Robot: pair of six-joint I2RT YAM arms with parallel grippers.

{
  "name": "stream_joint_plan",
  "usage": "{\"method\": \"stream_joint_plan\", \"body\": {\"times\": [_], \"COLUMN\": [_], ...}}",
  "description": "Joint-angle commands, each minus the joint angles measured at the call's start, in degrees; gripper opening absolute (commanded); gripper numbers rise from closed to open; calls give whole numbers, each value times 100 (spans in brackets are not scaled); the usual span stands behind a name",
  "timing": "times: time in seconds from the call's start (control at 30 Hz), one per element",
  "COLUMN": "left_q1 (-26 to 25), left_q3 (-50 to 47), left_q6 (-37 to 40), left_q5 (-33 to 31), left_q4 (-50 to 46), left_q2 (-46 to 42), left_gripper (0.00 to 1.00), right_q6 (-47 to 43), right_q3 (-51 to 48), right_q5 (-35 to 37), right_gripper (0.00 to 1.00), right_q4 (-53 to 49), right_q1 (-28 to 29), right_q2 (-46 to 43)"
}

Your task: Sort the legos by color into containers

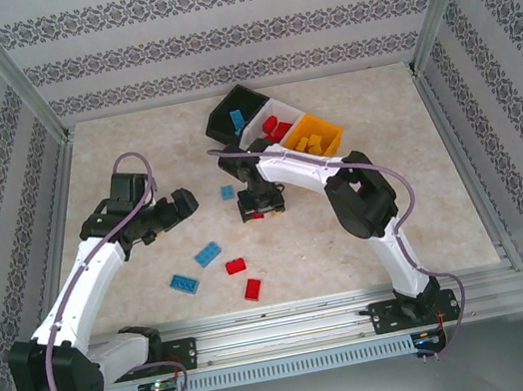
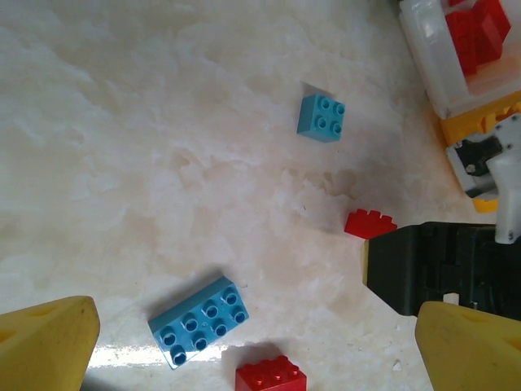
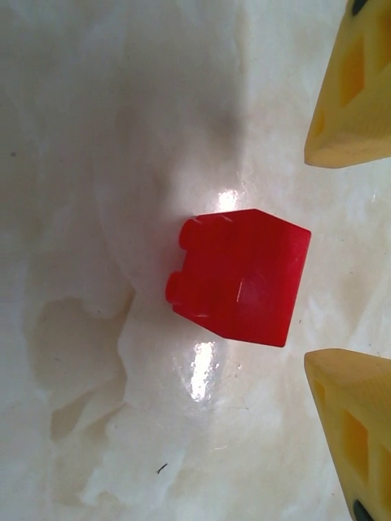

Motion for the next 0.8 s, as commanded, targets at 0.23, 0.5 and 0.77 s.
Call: {"method": "stream_joint_plan", "body": {"times": [0.23, 0.5, 0.77], "left_q1": [26, 22, 46], "left_q3": [-223, -128, -111], "left_q6": [-303, 60, 104], "left_q5": [-371, -24, 197], "left_q4": [-244, 246, 606], "left_q2": [-693, -76, 308], "left_gripper": [100, 100, 100], "right_q6": [-534, -406, -260], "right_q3": [224, 583, 707], "right_q5": [382, 293, 366], "right_gripper": [57, 52, 36], "right_q4": [74, 56, -74], "right_q1": [-37, -30, -38], "right_q2": [366, 657, 733]}}
